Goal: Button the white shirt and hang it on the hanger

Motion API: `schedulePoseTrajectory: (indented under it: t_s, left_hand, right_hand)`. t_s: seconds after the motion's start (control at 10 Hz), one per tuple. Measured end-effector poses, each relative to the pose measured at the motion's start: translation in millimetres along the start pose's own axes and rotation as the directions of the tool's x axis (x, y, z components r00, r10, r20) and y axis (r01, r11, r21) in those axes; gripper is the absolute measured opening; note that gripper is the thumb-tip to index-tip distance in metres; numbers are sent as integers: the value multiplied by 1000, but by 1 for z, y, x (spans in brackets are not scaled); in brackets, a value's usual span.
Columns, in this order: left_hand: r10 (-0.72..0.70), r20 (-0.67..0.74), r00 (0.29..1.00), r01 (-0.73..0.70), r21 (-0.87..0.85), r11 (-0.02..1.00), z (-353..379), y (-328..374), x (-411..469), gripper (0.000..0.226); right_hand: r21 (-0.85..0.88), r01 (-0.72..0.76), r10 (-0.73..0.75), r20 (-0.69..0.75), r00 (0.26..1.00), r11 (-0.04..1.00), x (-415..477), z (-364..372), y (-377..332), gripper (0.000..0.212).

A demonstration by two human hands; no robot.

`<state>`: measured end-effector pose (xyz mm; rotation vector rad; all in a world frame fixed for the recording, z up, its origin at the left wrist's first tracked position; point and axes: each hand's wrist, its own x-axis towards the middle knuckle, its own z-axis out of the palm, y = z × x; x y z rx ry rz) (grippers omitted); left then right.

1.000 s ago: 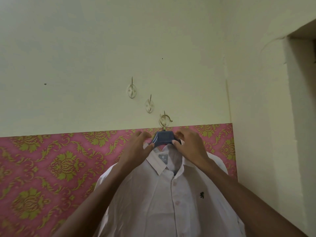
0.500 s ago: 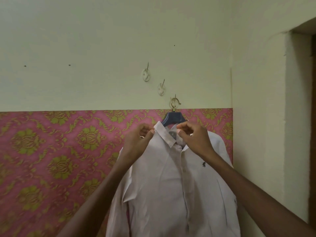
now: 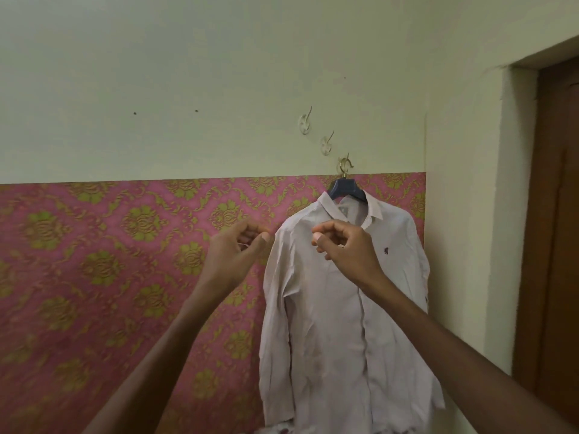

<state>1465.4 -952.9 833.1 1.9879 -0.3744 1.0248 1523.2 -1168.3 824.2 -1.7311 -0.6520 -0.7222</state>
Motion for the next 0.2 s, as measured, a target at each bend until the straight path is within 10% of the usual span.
schedulePoseTrajectory:
  t_s: [0.2]
  left_hand:
    - [-42, -70, 997, 47, 70, 996, -72, 30, -70, 3]
  right_hand:
    - [150, -28, 18, 65, 998, 988, -53, 21, -55, 9]
